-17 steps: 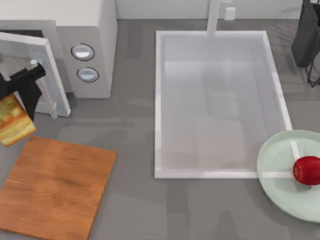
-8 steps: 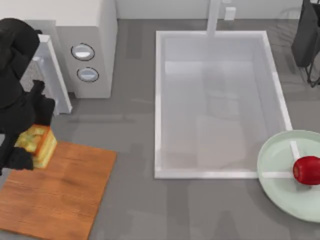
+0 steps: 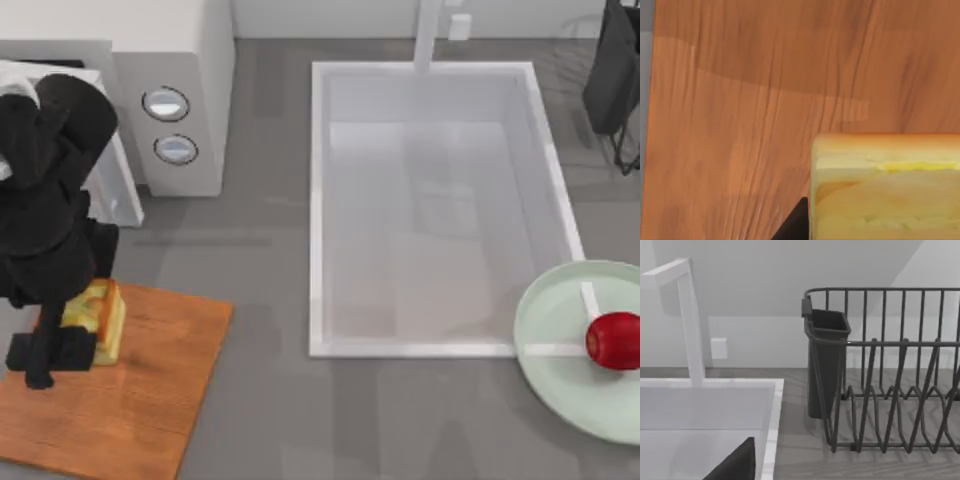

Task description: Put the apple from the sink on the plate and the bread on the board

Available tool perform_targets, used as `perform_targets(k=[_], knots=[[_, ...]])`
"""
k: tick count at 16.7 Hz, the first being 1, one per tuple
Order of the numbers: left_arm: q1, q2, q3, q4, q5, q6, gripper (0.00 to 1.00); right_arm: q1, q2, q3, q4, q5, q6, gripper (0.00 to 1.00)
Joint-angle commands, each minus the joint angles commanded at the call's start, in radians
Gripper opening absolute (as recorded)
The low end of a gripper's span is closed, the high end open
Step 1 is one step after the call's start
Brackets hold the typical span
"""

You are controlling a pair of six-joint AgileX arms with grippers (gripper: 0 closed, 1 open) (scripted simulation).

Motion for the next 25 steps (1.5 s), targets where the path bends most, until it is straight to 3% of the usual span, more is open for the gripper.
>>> perform_targets(k=[8, 19, 25], knots=[[0.002, 0.006, -0.005, 0.006, 0.001, -0.002, 0.00, 0.000, 0.000, 0.000, 0.000, 0.000, 0.000, 1.00], [-0.001, 0.056, -0.100, 0.177, 0.000, -0.002, 0.00, 0.000, 0.000, 0.000, 0.000, 0.000, 0.000, 1.00], [-0.001, 0.071, -0.118, 0.189, 0.000, -0.002, 0.00, 0.000, 0.000, 0.000, 0.000, 0.000, 0.000, 1.00]])
